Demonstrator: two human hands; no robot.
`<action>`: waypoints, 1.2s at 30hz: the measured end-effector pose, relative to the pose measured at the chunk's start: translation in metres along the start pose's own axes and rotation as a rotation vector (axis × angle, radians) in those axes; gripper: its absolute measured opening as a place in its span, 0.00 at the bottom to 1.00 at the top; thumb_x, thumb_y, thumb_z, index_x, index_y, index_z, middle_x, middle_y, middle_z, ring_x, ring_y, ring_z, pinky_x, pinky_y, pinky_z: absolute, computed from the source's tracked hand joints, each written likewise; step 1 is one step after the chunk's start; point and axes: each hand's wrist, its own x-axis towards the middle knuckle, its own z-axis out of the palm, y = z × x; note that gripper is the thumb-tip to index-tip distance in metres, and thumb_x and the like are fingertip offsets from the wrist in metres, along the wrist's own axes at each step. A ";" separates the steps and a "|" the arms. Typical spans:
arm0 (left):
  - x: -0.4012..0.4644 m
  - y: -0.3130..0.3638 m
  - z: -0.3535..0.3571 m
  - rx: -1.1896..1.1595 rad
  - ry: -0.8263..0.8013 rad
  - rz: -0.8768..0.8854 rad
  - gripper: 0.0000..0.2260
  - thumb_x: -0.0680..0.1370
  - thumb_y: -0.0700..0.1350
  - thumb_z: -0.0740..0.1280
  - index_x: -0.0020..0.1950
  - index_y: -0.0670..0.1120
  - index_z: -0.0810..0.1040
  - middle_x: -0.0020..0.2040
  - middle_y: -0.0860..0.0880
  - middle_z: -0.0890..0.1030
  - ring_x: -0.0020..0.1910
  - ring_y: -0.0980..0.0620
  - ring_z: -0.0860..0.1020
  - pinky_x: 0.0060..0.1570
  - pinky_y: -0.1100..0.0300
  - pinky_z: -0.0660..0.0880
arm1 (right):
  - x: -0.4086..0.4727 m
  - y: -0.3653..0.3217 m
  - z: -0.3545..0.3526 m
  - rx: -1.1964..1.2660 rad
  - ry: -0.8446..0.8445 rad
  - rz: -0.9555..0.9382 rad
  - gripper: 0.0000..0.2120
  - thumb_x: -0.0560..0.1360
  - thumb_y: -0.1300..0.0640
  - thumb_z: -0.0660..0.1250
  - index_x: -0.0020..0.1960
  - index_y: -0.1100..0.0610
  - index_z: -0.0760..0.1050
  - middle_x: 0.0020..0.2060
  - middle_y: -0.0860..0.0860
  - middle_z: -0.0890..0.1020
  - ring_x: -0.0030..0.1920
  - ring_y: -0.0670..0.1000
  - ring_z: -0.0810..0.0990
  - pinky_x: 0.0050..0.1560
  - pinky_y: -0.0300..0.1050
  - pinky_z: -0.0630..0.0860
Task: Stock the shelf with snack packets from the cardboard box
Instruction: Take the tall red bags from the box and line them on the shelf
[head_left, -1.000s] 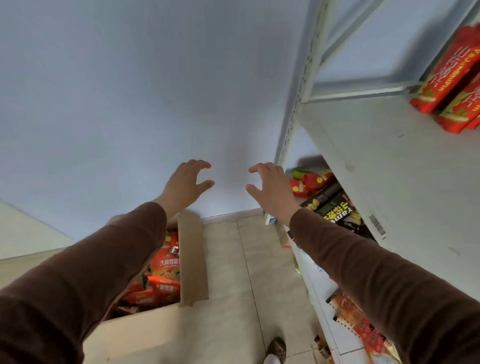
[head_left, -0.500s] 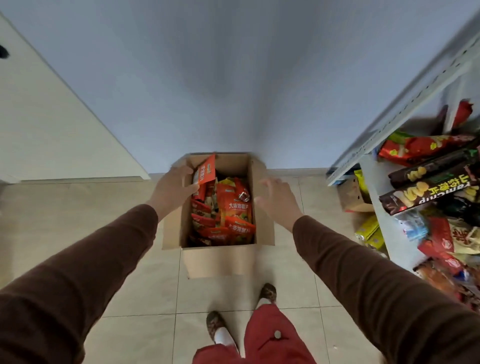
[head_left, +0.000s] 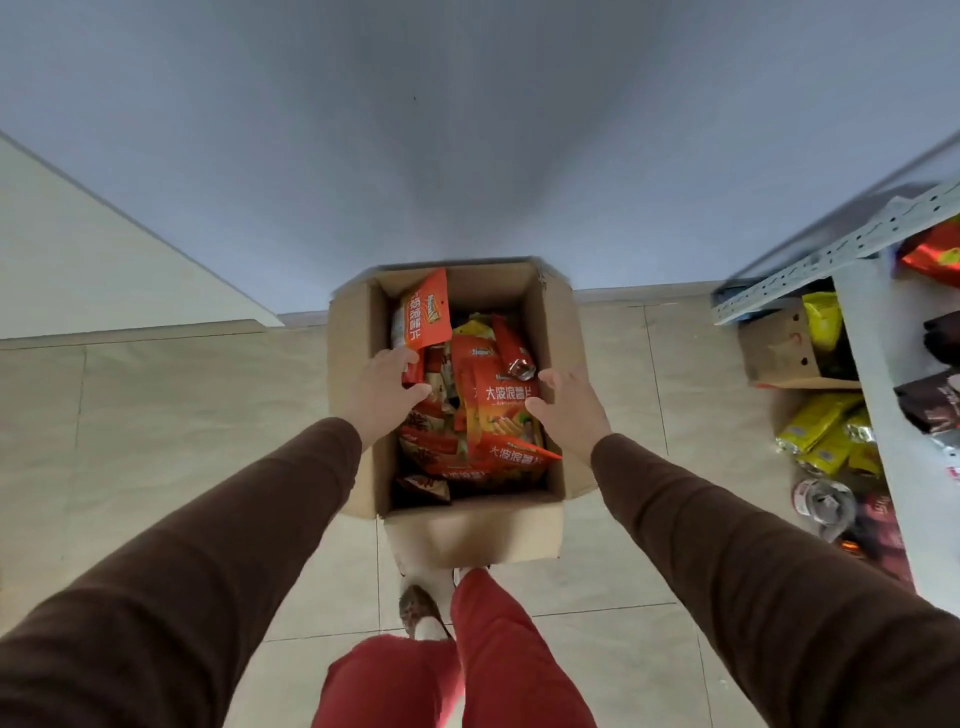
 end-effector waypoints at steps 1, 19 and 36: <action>0.016 -0.008 0.010 0.008 -0.018 -0.006 0.20 0.79 0.51 0.69 0.70 0.49 0.72 0.65 0.48 0.75 0.63 0.48 0.74 0.59 0.55 0.72 | 0.017 0.003 0.007 0.026 -0.003 0.031 0.23 0.82 0.49 0.64 0.75 0.52 0.66 0.71 0.52 0.72 0.67 0.54 0.74 0.59 0.43 0.70; 0.269 -0.158 0.153 0.102 0.147 -0.046 0.40 0.78 0.49 0.70 0.82 0.54 0.47 0.82 0.45 0.53 0.78 0.39 0.58 0.72 0.41 0.63 | 0.300 0.102 0.152 -0.059 0.129 0.141 0.27 0.81 0.48 0.63 0.77 0.56 0.64 0.69 0.57 0.73 0.67 0.59 0.74 0.67 0.60 0.73; 0.193 -0.167 0.190 0.153 -0.312 0.363 0.25 0.82 0.51 0.58 0.79 0.60 0.60 0.79 0.58 0.62 0.77 0.57 0.61 0.71 0.52 0.69 | 0.355 0.120 0.157 0.234 0.068 0.376 0.23 0.84 0.55 0.55 0.79 0.52 0.62 0.71 0.57 0.74 0.66 0.60 0.77 0.68 0.59 0.74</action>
